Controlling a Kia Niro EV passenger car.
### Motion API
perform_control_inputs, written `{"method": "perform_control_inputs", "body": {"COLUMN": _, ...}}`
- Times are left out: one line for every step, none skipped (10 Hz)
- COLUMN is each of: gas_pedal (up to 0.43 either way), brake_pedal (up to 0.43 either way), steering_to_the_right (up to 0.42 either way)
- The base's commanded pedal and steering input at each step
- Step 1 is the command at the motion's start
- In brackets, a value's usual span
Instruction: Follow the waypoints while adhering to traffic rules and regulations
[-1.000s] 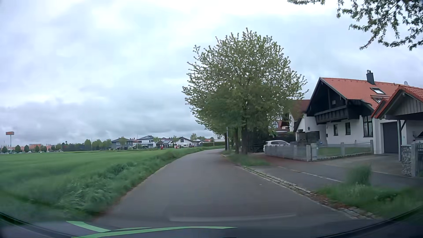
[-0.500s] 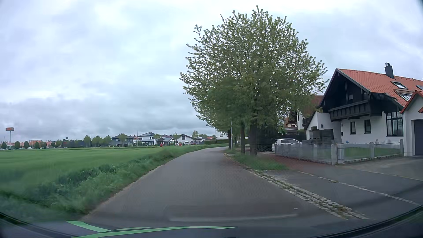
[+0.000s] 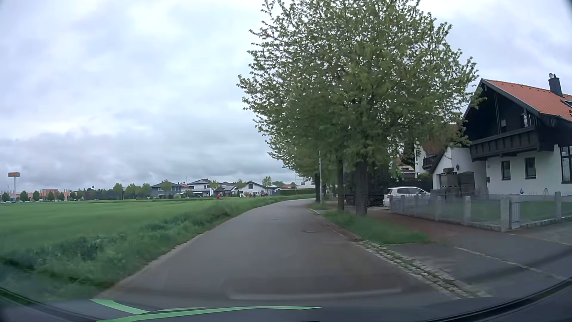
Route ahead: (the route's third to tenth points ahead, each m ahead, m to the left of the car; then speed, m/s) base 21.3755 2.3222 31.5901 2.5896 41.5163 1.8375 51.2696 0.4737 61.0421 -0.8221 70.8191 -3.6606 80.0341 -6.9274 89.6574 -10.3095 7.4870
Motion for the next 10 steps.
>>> {"method": "perform_control_inputs", "body": {"gas_pedal": 0.11, "brake_pedal": 0.0, "steering_to_the_right": -0.015}}
{"method": "perform_control_inputs", "body": {"gas_pedal": 0.11, "brake_pedal": 0.0, "steering_to_the_right": -0.015}}
{"method": "perform_control_inputs", "body": {"gas_pedal": 0.11, "brake_pedal": 0.0, "steering_to_the_right": -0.015}}
{"method": "perform_control_inputs", "body": {"gas_pedal": 0.11, "brake_pedal": 0.0, "steering_to_the_right": -0.014}}
{"method": "perform_control_inputs", "body": {"gas_pedal": 0.11, "brake_pedal": 0.0, "steering_to_the_right": -0.014}}
{"method": "perform_control_inputs", "body": {"gas_pedal": 0.11, "brake_pedal": 0.0, "steering_to_the_right": -0.012}}
{"method": "perform_control_inputs", "body": {"gas_pedal": 0.11, "brake_pedal": 0.0, "steering_to_the_right": -0.01}}
{"method": "perform_control_inputs", "body": {"gas_pedal": 0.11, "brake_pedal": 0.0, "steering_to_the_right": -0.009}}
{"method": "perform_control_inputs", "body": {"gas_pedal": 0.11, "brake_pedal": 0.0, "steering_to_the_right": -0.009}}
{"method": "perform_control_inputs", "body": {"gas_pedal": 0.11, "brake_pedal": 0.0, "steering_to_the_right": -0.008}}
